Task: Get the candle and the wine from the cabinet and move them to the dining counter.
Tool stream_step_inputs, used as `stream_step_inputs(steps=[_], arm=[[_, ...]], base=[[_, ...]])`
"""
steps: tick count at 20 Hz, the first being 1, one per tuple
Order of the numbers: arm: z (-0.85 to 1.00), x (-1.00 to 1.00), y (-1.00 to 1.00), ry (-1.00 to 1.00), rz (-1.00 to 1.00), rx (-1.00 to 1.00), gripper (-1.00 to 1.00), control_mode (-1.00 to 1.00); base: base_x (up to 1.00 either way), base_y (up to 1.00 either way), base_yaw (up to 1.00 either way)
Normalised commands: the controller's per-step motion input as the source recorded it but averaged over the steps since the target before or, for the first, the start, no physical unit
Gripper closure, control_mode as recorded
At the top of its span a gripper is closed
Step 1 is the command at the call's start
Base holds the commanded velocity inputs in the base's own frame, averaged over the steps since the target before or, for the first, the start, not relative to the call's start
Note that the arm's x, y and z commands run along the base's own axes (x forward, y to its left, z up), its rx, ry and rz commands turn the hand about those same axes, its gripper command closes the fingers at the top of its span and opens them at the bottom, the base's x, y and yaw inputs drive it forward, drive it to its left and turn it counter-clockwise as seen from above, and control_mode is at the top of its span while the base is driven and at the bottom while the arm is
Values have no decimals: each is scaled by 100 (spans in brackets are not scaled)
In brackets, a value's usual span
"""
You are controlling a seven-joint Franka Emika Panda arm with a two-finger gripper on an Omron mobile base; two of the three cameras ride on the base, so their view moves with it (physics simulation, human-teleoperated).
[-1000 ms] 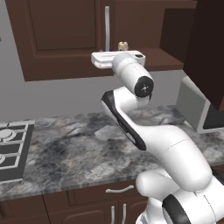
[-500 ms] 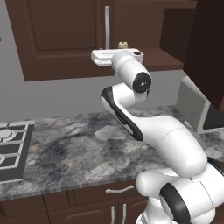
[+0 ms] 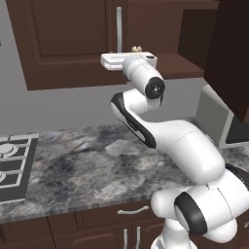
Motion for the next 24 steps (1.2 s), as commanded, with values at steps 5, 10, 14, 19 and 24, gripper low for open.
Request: stream_step_inputs(steps=[5, 10, 14, 19, 24], arm=[[0, 27, 0, 0, 0, 0, -100, -100], [0, 34, 0, 0, 0, 0, -100, -100], [0, 39, 0, 0, 0, 0, -100, -100], [0, 36, 0, 0, 0, 0, -100, -100], [0, 12, 1, 0, 0, 0, 100, -100]], base=[[0, 0, 0], [0, 0, 0], [0, 0, 0], [0, 0, 0], [0, 0, 0]])
